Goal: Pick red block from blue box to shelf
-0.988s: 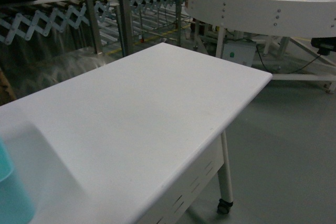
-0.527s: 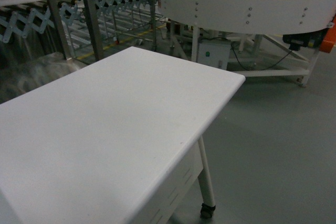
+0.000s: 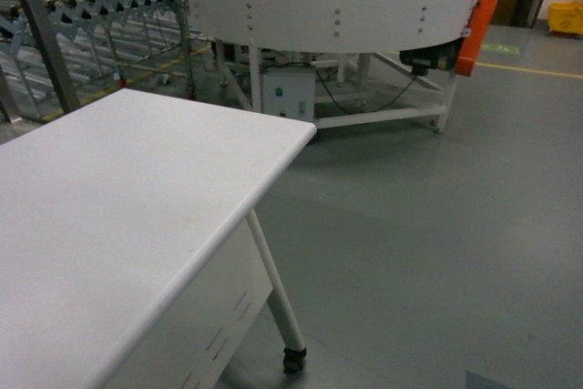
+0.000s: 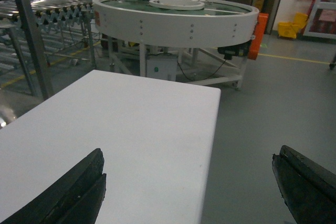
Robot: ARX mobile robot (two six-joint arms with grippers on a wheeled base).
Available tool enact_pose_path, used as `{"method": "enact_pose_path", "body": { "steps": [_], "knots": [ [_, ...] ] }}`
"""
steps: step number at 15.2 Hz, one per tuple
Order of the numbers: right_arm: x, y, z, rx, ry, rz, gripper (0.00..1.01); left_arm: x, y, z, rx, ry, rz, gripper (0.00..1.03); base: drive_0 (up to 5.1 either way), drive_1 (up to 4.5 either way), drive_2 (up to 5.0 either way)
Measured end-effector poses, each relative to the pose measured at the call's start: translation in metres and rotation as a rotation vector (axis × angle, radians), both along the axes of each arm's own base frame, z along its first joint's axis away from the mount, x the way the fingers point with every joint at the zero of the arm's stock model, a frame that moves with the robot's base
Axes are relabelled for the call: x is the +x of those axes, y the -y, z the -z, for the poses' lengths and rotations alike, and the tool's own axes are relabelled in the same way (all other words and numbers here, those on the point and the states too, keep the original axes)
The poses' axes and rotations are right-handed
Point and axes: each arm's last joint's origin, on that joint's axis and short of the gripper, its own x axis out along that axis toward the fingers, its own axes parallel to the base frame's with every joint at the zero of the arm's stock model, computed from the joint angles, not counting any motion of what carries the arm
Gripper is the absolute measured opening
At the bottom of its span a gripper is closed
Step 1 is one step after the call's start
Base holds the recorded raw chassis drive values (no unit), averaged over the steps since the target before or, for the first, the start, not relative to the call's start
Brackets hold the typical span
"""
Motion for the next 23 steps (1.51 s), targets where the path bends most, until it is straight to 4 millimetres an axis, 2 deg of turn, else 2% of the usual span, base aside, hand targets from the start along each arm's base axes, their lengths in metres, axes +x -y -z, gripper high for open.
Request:
{"method": "enact_pose_path", "body": {
  "steps": [3,23],
  "knots": [
    [0.0,0.0,0.0003,0.0,-0.003,0.0,0.29,0.0,0.0,-0.0003,0.0,0.003,0.0,0.98,-1.6,-1.64,-1.6],
    [0.0,0.0,0.0001,0.0,-0.001,0.0,0.29,0.0,0.0,-0.0003,0.0,0.003,0.0,0.98,-1.6,2.51,-5.8]
  ]
}}
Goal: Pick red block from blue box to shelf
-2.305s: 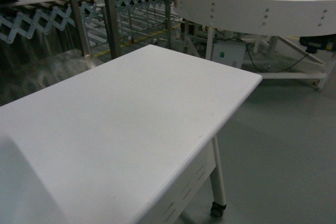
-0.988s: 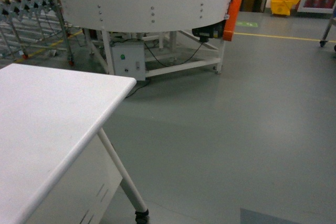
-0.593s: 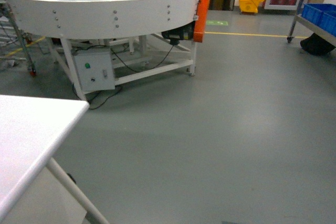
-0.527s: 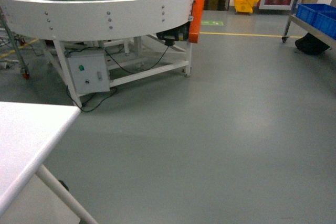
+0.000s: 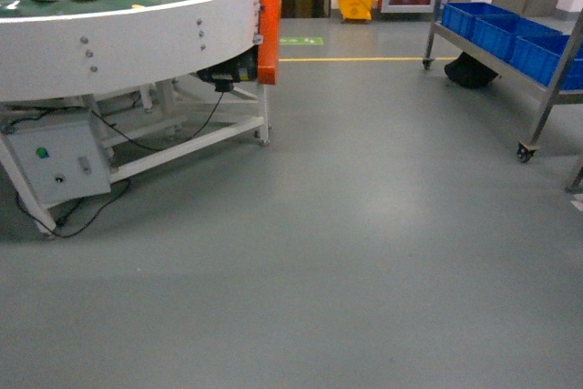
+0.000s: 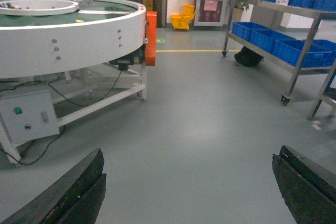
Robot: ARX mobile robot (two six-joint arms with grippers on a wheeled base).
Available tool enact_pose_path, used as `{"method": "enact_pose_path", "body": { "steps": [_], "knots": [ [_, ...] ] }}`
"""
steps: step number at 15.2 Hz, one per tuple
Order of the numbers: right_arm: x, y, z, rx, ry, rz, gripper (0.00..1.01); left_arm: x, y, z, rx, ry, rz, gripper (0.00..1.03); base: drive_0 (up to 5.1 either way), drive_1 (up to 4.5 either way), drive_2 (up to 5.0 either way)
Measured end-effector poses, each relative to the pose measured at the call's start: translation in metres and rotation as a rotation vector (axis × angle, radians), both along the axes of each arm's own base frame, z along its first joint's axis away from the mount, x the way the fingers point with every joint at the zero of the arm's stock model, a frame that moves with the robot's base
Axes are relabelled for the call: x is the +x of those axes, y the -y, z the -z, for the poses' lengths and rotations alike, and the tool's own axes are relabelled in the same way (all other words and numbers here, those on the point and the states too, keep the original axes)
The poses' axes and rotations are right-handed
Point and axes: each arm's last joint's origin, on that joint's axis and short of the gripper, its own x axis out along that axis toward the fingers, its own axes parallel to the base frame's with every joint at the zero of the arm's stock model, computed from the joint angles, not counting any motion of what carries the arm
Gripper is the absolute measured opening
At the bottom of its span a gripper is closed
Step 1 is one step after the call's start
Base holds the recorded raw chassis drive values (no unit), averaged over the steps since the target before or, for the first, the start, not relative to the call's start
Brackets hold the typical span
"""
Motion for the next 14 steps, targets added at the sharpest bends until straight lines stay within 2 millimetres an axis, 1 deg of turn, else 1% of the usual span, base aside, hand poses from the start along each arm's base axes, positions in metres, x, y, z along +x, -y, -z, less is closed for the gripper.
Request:
{"method": "enact_pose_path", "body": {
  "steps": [14],
  "knots": [
    [-0.0001,0.0,0.0002,0.001,-0.001,0.0,0.29,0.0,0.0,0.0,0.0,0.0,0.0,0.98,-1.6,2.54,-5.8]
  ]
}}
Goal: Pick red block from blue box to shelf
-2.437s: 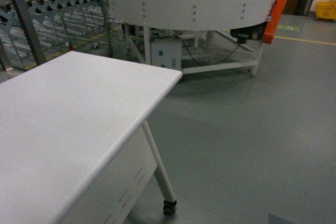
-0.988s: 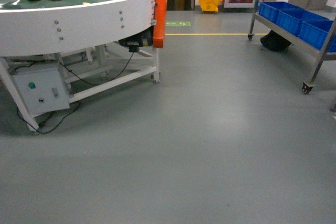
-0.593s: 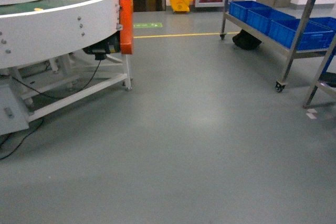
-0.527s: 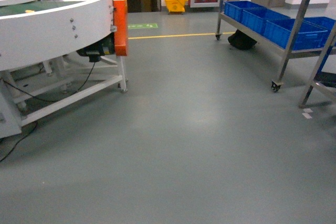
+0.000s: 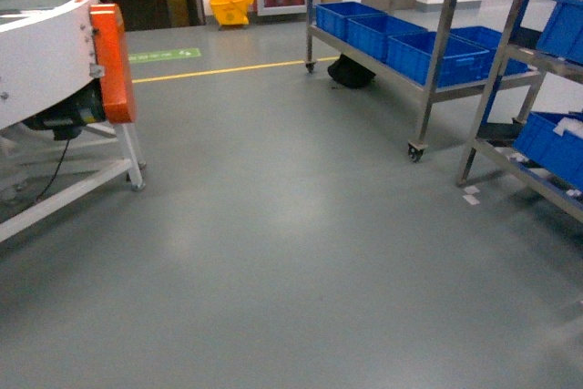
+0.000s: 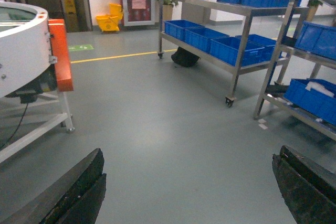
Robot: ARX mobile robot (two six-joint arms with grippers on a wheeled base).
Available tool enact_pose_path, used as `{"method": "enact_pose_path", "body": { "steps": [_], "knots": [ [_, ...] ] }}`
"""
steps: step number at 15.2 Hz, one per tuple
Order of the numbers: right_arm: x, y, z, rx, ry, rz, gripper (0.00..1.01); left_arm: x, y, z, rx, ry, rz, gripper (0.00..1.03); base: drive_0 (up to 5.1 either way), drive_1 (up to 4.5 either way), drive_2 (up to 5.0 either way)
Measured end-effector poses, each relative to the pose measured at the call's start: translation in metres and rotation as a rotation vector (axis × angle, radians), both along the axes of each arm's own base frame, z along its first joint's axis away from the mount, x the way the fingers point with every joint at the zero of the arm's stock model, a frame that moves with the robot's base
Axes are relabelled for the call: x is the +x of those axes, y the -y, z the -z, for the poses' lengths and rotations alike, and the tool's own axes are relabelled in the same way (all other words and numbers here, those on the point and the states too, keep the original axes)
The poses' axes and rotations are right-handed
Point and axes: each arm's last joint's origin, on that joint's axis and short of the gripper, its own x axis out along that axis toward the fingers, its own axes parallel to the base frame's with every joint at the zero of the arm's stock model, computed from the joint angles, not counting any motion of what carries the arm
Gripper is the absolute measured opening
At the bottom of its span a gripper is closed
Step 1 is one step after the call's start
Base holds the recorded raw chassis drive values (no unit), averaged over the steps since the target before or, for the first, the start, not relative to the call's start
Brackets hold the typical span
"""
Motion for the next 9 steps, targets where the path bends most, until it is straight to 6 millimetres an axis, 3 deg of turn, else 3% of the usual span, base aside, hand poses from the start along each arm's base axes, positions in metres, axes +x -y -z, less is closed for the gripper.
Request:
{"method": "enact_pose_path", "body": {
  "steps": [9],
  "knots": [
    [0.0,0.0,0.0002,0.0,-0.002,0.0,0.29,0.0,-0.0001,0.0001,0.0,-0.002,-0.002,0.98,-1.6,2.65,-5.8]
  ]
}}
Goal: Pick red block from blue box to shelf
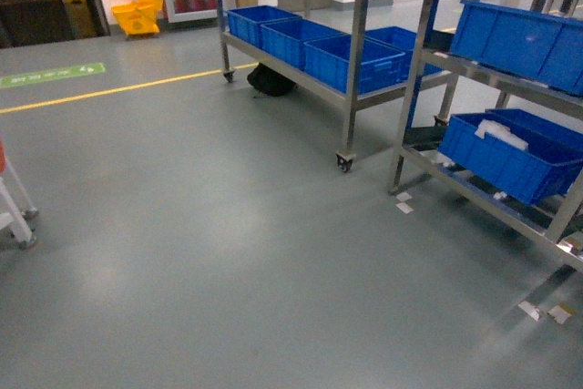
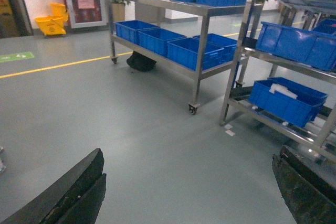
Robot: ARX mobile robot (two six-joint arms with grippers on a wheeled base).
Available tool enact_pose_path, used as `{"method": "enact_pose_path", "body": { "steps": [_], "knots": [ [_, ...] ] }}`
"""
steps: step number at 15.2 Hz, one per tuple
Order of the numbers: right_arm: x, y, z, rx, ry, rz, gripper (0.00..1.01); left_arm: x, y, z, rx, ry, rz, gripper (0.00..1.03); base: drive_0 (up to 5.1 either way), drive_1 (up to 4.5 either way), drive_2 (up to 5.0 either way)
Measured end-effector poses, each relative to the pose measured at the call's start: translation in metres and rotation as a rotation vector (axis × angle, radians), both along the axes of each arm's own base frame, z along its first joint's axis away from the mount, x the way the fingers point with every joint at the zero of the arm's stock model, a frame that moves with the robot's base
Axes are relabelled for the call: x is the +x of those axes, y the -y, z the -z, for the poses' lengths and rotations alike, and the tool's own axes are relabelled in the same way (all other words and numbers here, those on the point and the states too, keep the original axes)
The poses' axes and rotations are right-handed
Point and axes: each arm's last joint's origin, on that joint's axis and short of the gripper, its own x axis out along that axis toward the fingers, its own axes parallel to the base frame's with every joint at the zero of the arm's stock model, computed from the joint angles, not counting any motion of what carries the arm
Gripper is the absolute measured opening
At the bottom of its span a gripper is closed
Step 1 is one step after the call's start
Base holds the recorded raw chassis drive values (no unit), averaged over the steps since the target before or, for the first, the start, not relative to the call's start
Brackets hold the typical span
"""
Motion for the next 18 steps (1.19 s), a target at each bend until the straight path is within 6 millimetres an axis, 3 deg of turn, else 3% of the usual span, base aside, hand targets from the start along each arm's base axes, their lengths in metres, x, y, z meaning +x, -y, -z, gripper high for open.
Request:
{"method": "enact_pose_path", "body": {
  "steps": [11,18],
  "knots": [
    [-0.0001,0.0,-0.0004,0.0,0.003,0.0,0.29,-0.0001,0.0,-0.0006,0.0,0.006,0.001,0.98,-1.6,2.57,-5.8],
    [0.0004,0.0001,0.0005,0.0,-0.003,0.0,0.29,0.0,0.0,0.0,0.0,0.0,0.002,0.98,-1.7,-1.66,-1.7]
  ]
}}
